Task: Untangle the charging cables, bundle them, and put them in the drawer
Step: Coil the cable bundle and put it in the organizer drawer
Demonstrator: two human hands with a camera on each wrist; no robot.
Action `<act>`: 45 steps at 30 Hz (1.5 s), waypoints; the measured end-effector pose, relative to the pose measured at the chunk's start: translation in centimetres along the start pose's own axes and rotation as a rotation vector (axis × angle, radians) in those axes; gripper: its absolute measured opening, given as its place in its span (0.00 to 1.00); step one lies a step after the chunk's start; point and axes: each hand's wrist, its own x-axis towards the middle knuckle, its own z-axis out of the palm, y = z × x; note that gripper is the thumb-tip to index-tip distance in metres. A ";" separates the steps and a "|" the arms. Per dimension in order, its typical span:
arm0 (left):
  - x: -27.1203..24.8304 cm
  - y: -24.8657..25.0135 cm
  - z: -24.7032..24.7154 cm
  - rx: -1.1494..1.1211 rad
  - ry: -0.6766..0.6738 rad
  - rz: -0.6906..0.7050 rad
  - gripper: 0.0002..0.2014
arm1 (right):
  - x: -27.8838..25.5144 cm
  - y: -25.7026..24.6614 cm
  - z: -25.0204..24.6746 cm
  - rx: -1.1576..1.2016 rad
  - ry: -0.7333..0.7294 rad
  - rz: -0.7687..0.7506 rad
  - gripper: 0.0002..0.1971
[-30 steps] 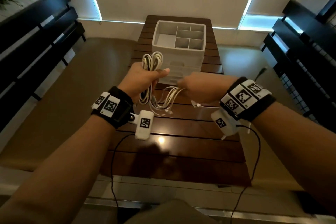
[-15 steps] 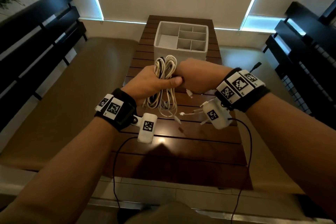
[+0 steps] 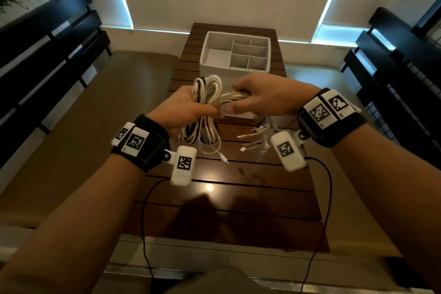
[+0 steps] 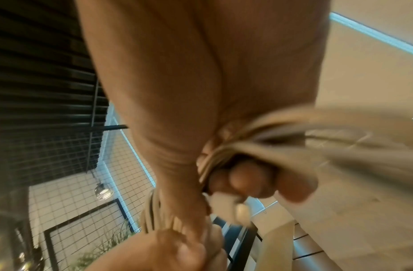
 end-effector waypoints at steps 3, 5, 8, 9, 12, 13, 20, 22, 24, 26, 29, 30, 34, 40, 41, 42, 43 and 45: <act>-0.5 -0.4 -0.9 -0.187 0.002 -0.025 0.11 | -0.7 0.8 0.4 0.191 0.039 -0.032 0.13; -0.7 -0.7 -0.9 -0.265 -0.034 -0.038 0.20 | -0.8 0.9 1.3 0.327 0.080 -0.044 0.14; -0.8 -0.8 -0.6 -0.352 -0.076 -0.029 0.17 | -0.7 0.5 2.9 0.450 0.191 -0.032 0.13; -0.8 -0.8 -0.4 -0.396 -0.085 -0.027 0.11 | -0.6 0.2 3.5 0.511 0.235 -0.019 0.12; -0.9 -0.5 0.6 -0.462 -0.053 0.016 0.01 | -0.3 -0.8 5.4 0.720 0.347 0.068 0.11; -0.9 -0.5 1.1 -0.463 -0.030 0.034 0.01 | -0.2 -1.2 5.8 0.799 0.375 0.094 0.11; -1.2 0.6 3.0 -0.253 0.009 0.200 0.07 | 0.8 -3.2 5.9 1.125 0.578 0.183 0.14; -1.3 1.0 3.1 -0.236 0.016 0.228 0.07 | 0.9 -3.6 5.8 1.228 0.559 0.185 0.14; -1.4 1.1 3.0 -0.255 0.024 0.233 0.12 | 0.7 -4.0 6.0 1.318 0.526 0.158 0.15; -1.4 1.0 2.9 -0.262 0.008 0.211 0.15 | 0.1 -4.1 6.4 1.363 0.468 0.130 0.16; -1.5 0.7 2.4 -0.252 -0.032 0.156 0.14 | -0.8 -4.3 7.0 1.412 0.364 0.123 0.16; -1.6 0.6 2.3 -0.263 -0.049 0.142 0.14 | -1.1 -4.3 7.0 1.419 0.326 0.112 0.17; -1.7 -0.1 2.1 -0.328 -0.063 0.107 0.15 | -1.6 -3.9 6.7 1.299 0.149 0.067 0.27; -2.1 -0.1 3.6 -0.286 0.152 0.148 0.08 | -0.5 -4.1 6.5 0.889 0.224 0.179 0.38; -2.1 -0.1 3.6 -0.278 0.162 0.153 0.07 | -0.4 -4.0 6.5 0.853 0.252 0.176 0.37; -2.1 -0.1 3.6 -0.273 0.168 0.159 0.07 | -0.4 -4.0 6.7 0.847 0.279 0.163 0.34; -2.1 -0.1 3.5 -0.270 0.177 0.163 0.07 | -0.4 -4.2 6.7 0.852 0.303 0.143 0.30; -2.1 -0.1 3.5 -0.289 0.189 0.160 0.07 | -0.3 -4.5 6.7 0.832 0.361 0.113 0.25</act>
